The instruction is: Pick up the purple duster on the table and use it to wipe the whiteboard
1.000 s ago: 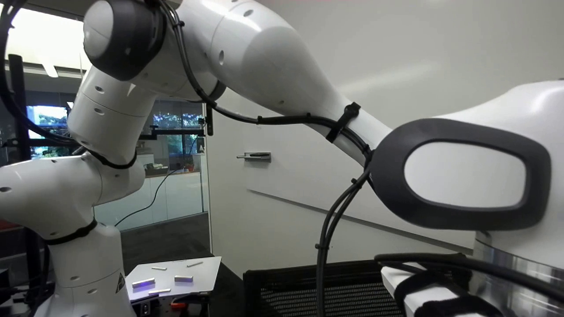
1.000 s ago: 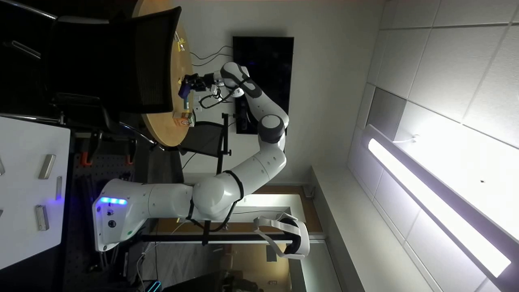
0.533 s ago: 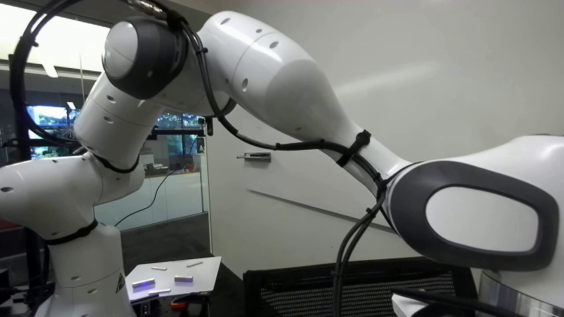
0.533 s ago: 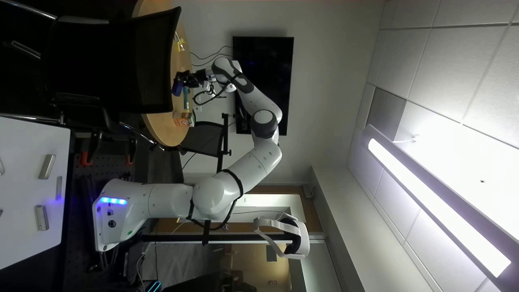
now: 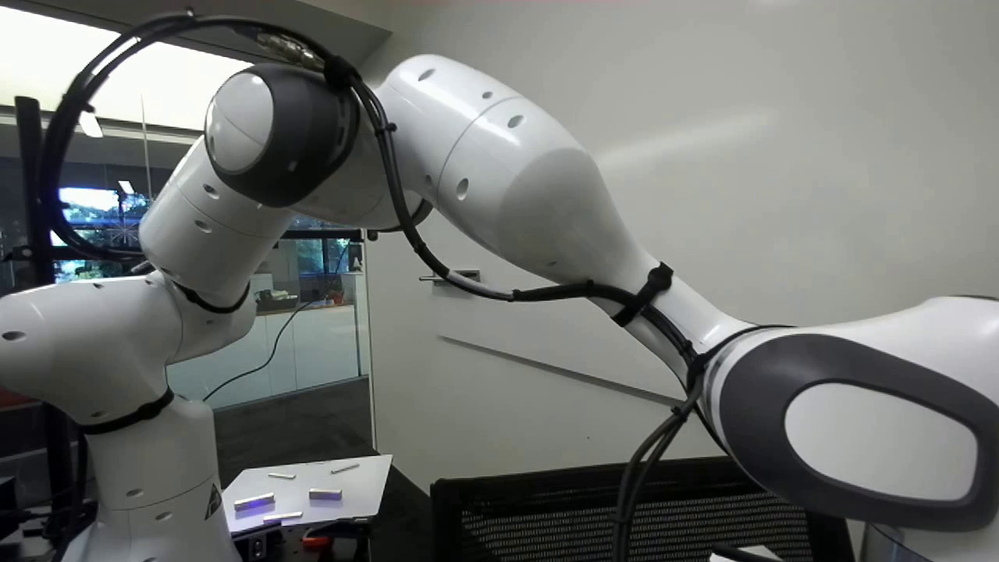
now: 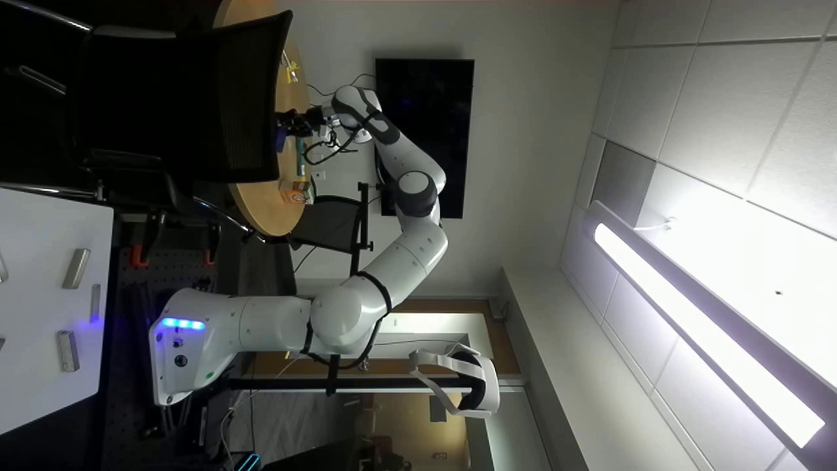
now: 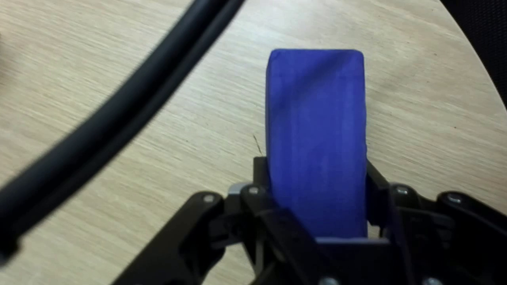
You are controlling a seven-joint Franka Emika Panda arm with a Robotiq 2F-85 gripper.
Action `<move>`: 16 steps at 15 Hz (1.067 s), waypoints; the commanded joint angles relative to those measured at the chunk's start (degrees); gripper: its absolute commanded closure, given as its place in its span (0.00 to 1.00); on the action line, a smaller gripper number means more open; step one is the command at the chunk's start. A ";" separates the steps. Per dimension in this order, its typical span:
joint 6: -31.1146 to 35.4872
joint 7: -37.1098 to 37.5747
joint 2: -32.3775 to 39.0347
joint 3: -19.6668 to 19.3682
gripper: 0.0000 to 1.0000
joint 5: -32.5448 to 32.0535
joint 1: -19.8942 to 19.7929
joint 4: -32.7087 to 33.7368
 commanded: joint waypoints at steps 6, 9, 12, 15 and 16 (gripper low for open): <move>-5.14 -0.79 3.96 0.90 0.70 -1.38 0.01 5.30; -5.90 -0.85 5.03 0.94 0.70 -1.79 0.02 6.36; -6.54 -0.90 6.15 0.88 0.70 -2.27 0.02 7.24; -6.82 -1.52 6.92 1.00 0.70 -2.52 -0.07 7.75; -6.88 -2.03 7.02 1.15 0.70 -2.57 -0.18 7.75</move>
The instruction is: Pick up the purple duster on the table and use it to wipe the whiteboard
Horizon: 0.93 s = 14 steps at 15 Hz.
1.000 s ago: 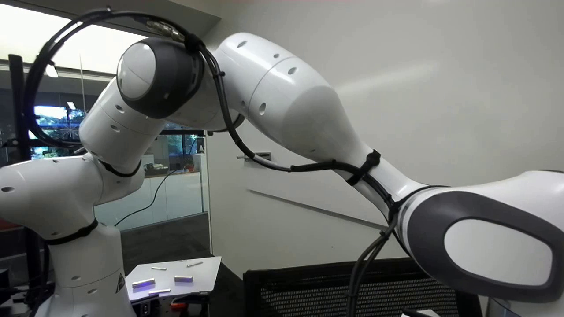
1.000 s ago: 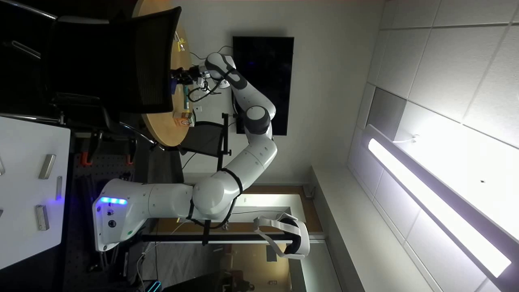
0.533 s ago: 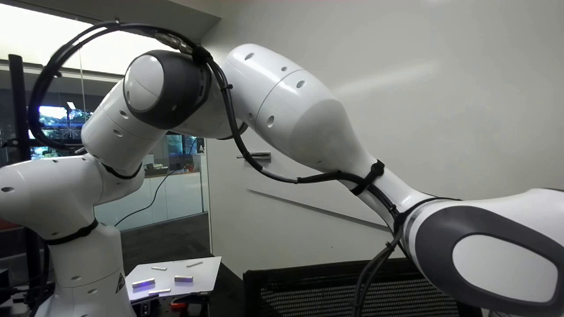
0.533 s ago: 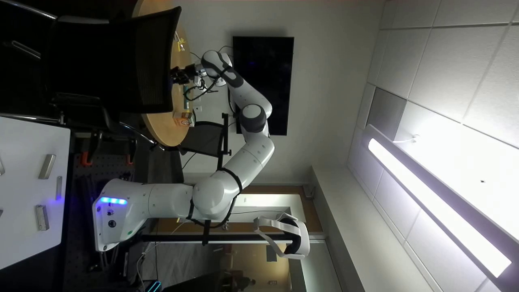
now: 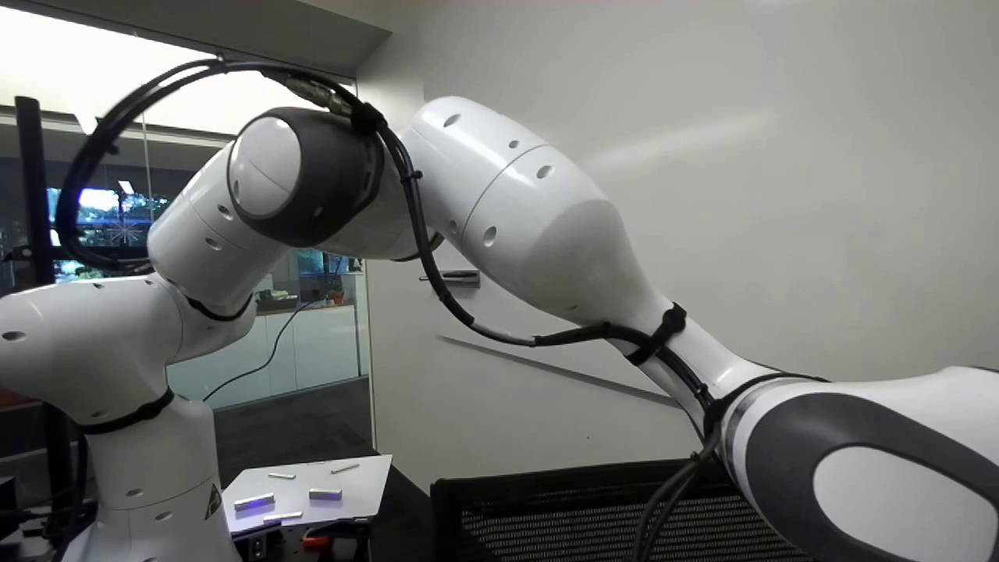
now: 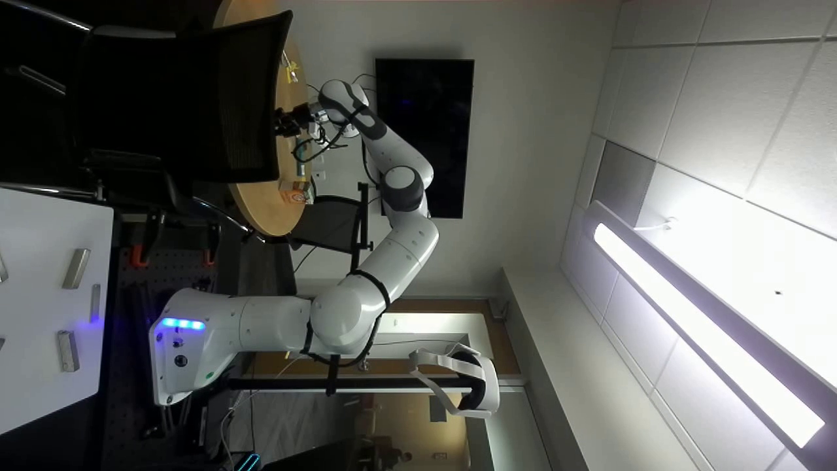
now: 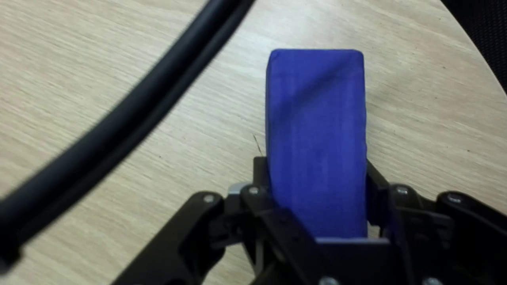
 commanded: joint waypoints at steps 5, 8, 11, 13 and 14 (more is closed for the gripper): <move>-2.65 -3.09 1.54 0.25 0.31 -2.02 -0.14 2.74; -2.84 -3.32 1.81 0.20 0.06 -2.52 0.00 3.04; -2.78 -3.25 1.96 0.16 0.00 -2.89 0.01 3.11; -2.22 -3.13 1.50 0.14 0.00 -3.02 0.08 2.59; -2.05 -3.27 0.96 0.25 0.00 -2.95 0.07 2.25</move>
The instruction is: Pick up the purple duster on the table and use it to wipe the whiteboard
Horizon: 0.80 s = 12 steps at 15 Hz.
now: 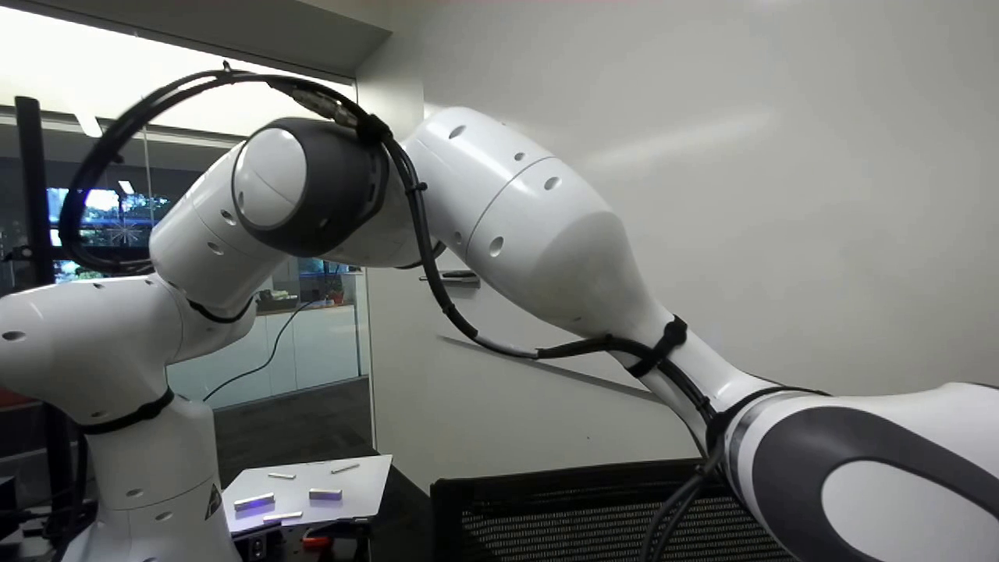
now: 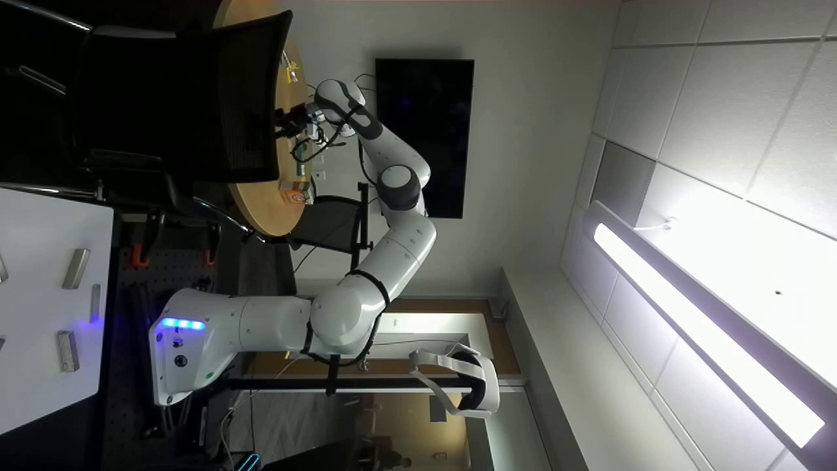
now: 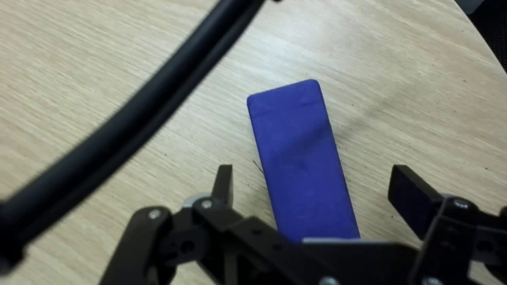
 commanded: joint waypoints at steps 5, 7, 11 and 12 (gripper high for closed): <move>-0.93 -0.62 -4.51 0.11 0.00 -1.43 1.15 -0.38; -0.79 -0.51 -6.98 0.22 0.00 -1.44 1.64 -0.84; -2.05 1.09 -13.31 0.48 0.00 -0.32 2.63 -1.16; -2.37 0.78 -15.07 0.88 0.00 0.28 2.59 -1.25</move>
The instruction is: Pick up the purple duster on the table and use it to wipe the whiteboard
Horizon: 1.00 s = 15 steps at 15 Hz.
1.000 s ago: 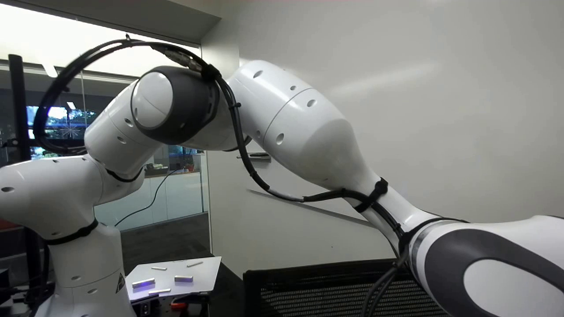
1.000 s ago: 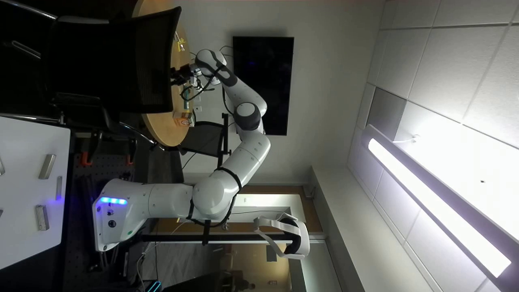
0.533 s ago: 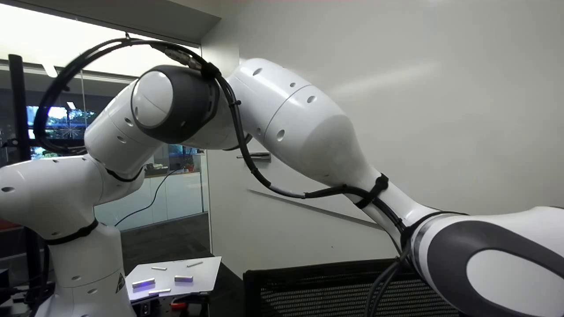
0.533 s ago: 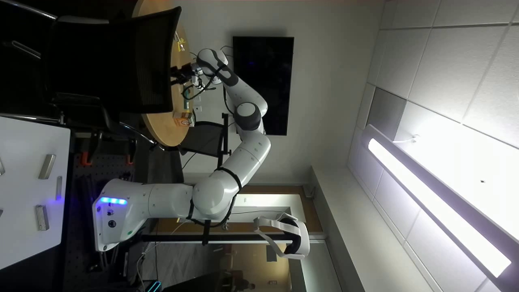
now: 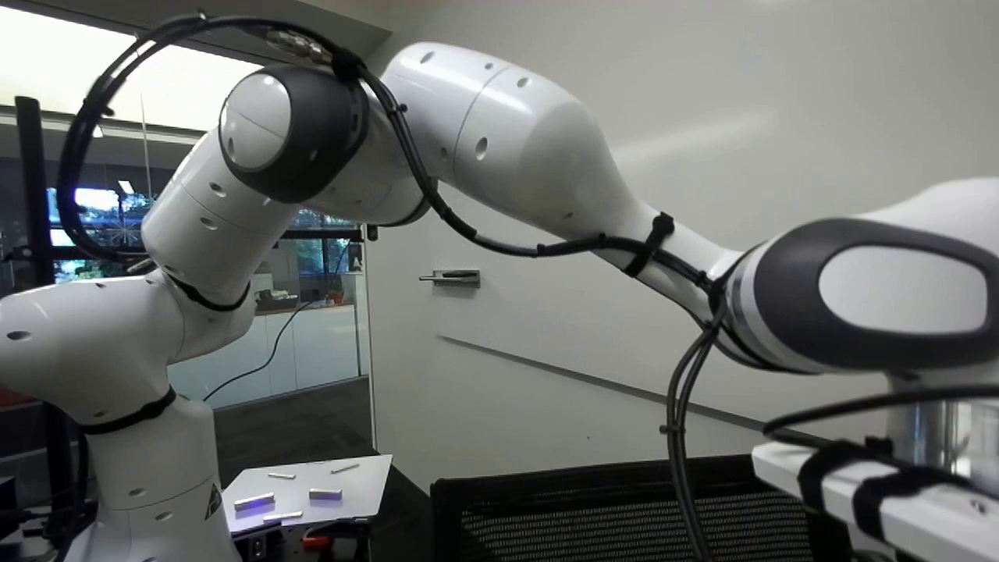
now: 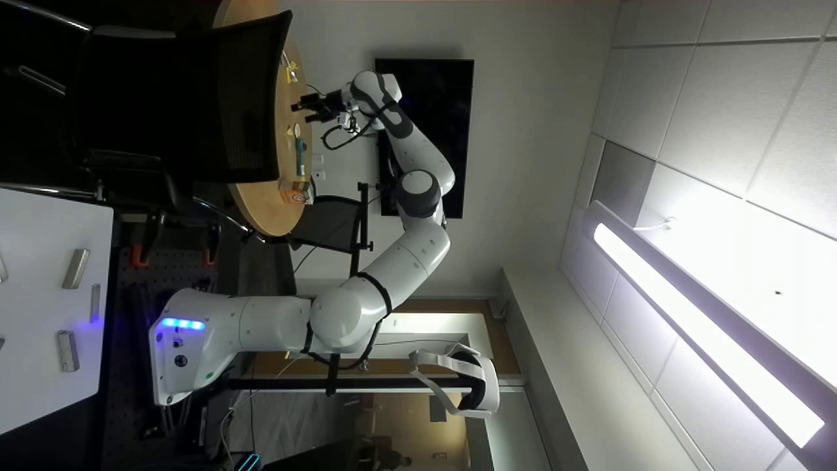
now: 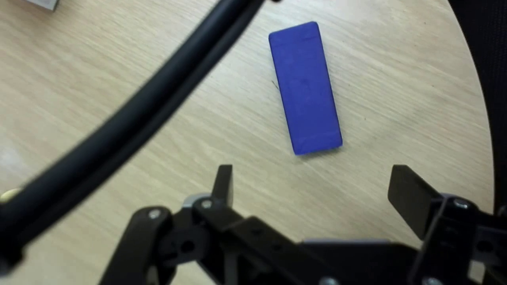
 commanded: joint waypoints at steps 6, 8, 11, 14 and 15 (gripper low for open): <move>-10.33 -0.75 -14.11 3.51 0.00 5.67 0.36 -2.06; -14.76 -1.02 -15.66 4.19 0.00 7.16 0.59 -1.55; -14.86 -0.30 -14.34 3.64 0.00 6.51 1.02 0.36; -15.21 -0.30 -14.74 3.67 0.00 6.54 1.15 0.14; -15.20 -0.30 -14.73 3.66 0.00 6.55 1.11 -0.03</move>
